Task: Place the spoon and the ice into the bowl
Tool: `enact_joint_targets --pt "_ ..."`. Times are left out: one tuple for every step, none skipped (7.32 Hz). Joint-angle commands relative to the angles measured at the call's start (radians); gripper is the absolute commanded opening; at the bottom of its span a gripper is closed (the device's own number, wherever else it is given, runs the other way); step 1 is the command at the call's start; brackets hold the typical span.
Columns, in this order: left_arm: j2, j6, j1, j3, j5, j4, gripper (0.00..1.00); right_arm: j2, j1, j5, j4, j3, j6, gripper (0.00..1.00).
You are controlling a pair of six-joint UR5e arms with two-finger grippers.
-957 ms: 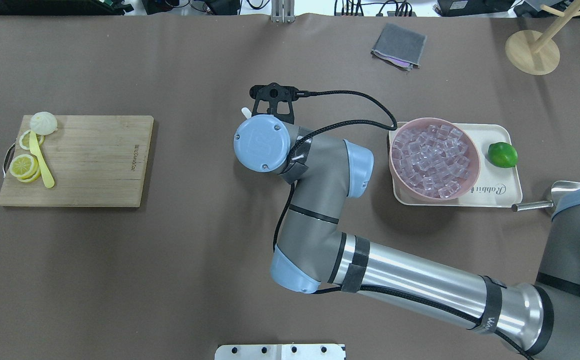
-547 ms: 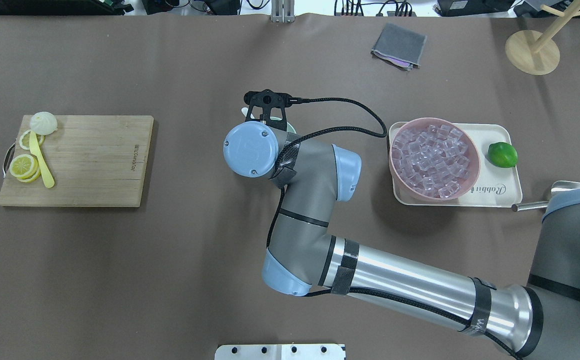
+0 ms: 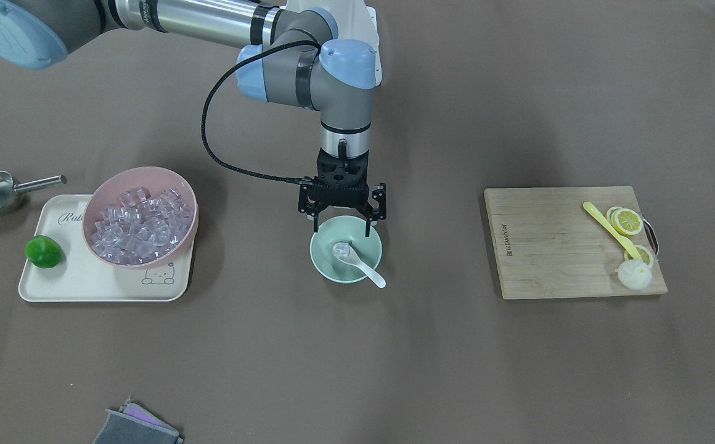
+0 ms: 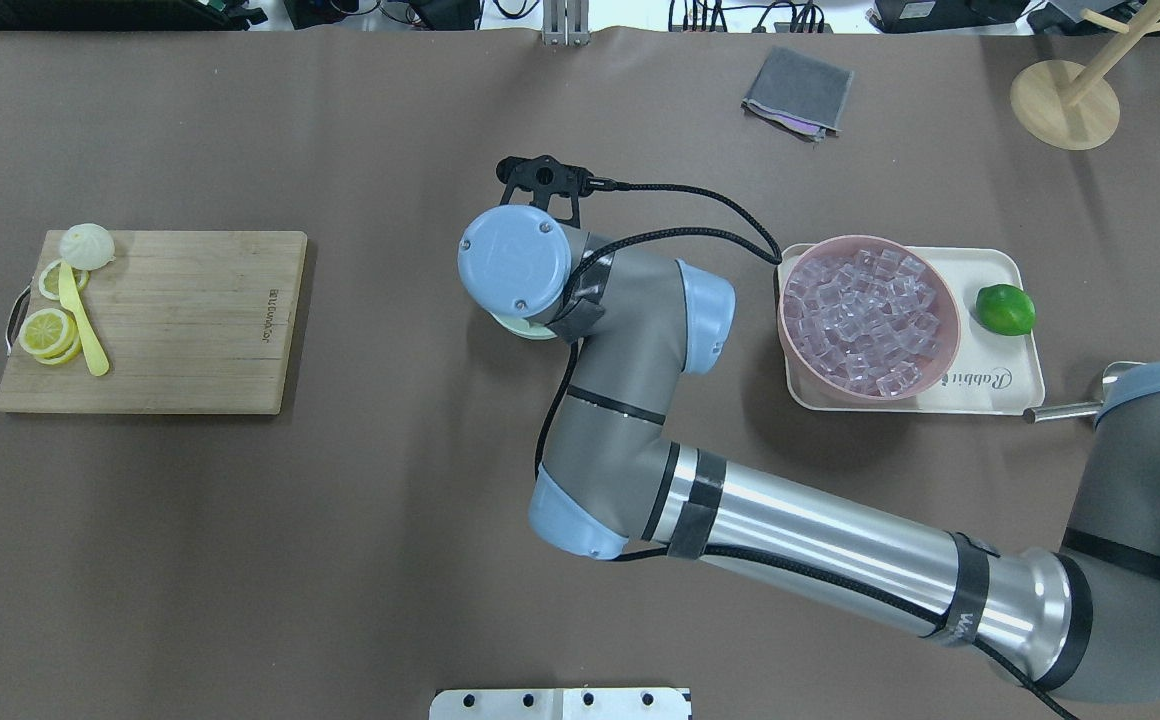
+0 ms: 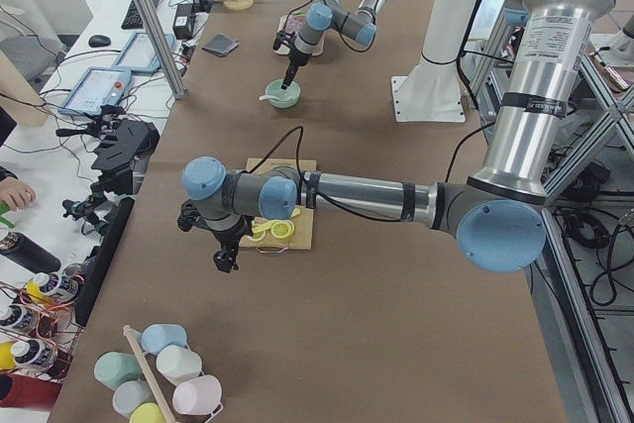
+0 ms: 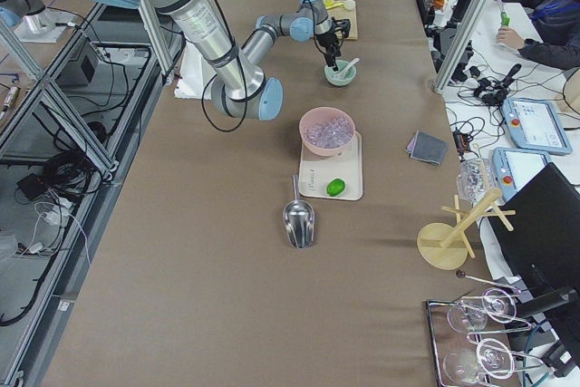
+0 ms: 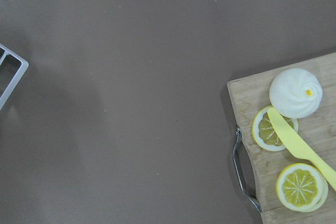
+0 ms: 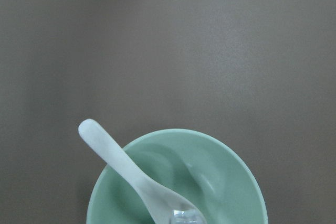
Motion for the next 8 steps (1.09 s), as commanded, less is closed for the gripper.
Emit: enact_joint_targets --pt "0.100 0.000 -0.022 -0.096 0.000 0.051 0.99 -0.030 0.087 0.176 0.003 0.050 -0.005 1.00" --pt "0.167 0.007 -0.051 -0.162 0.003 0.054 0.99 -0.097 0.113 0.208 0.000 0.134 -0.044 1.00" --pt "0.239 0.007 -0.071 -0.251 0.005 0.057 0.99 -0.148 0.164 0.283 -0.011 0.195 -0.113 1.00" --pt "0.299 0.007 -0.074 -0.306 0.005 0.057 0.99 -0.217 0.220 0.358 -0.012 0.252 -0.180 1.00" --pt "0.314 0.007 -0.079 -0.318 0.005 0.059 0.99 -0.337 0.289 0.425 -0.014 0.365 -0.278 1.00" --pt "0.318 0.007 -0.082 -0.321 0.006 0.057 0.99 -0.422 0.377 0.503 -0.016 0.418 -0.407 1.00" --pt "0.326 0.007 -0.082 -0.322 0.006 0.056 0.99 -0.526 0.428 0.516 0.000 0.470 -0.498 1.00" --pt "0.324 0.008 -0.084 -0.321 0.008 0.056 0.99 -0.623 0.493 0.530 -0.011 0.527 -0.609 1.00"
